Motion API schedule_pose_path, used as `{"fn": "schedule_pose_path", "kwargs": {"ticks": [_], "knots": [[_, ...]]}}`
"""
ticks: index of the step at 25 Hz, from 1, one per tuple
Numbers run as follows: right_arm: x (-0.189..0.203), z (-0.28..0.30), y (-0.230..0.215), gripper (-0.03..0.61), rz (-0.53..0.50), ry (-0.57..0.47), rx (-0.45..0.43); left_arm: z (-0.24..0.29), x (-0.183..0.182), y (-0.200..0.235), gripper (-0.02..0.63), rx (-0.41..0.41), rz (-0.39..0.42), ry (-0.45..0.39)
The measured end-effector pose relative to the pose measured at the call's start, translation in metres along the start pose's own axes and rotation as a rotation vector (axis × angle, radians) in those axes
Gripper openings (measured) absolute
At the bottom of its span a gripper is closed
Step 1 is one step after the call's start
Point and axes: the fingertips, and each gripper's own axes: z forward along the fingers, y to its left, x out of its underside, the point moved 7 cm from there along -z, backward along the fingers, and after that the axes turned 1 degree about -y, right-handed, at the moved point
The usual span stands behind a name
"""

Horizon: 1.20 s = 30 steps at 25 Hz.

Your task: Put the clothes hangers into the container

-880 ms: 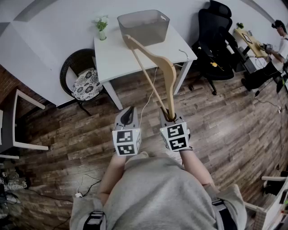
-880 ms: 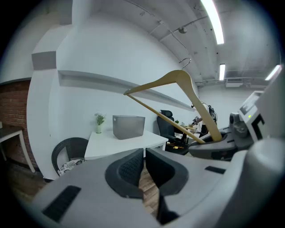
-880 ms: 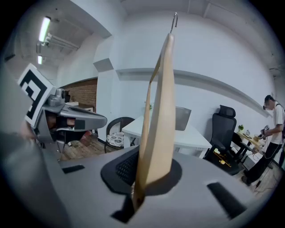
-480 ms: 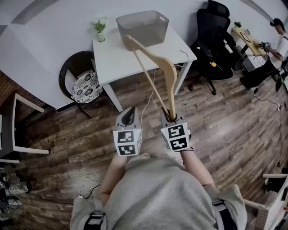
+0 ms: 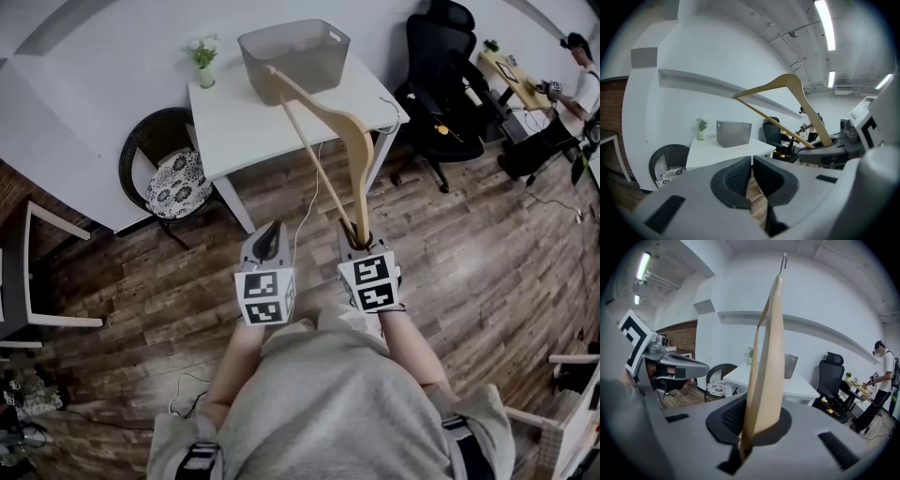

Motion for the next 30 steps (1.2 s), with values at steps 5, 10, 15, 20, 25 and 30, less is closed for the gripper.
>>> {"fn": "schedule_pose_path", "kwargs": {"ticks": [5,10,15,20,25,30], "knots": [[-0.002,0.005,-0.004,0.000,0.013,-0.002,0.003,0.006,-0.001,0.003,0.017,0.005,0.002,0.002],[-0.005,0.019,-0.012,0.000,0.023,-0.007,-0.002,0.020,-0.003,0.008,0.017,0.002,0.004,0.006],[-0.012,0.047,-0.031,0.000,0.030,-0.012,-0.012,0.051,-0.007,0.016,0.017,-0.007,0.004,0.017],[-0.021,0.077,-0.057,0.000,0.023,-0.021,-0.016,0.090,-0.015,0.023,0.017,-0.014,0.005,0.015],[-0.036,0.115,-0.089,0.000,0.013,-0.025,-0.029,0.138,-0.029,0.031,0.017,-0.026,0.001,0.011],[-0.056,0.150,-0.124,0.000,-0.012,-0.022,-0.050,0.185,-0.052,0.036,0.017,-0.042,-0.005,0.004]]}}
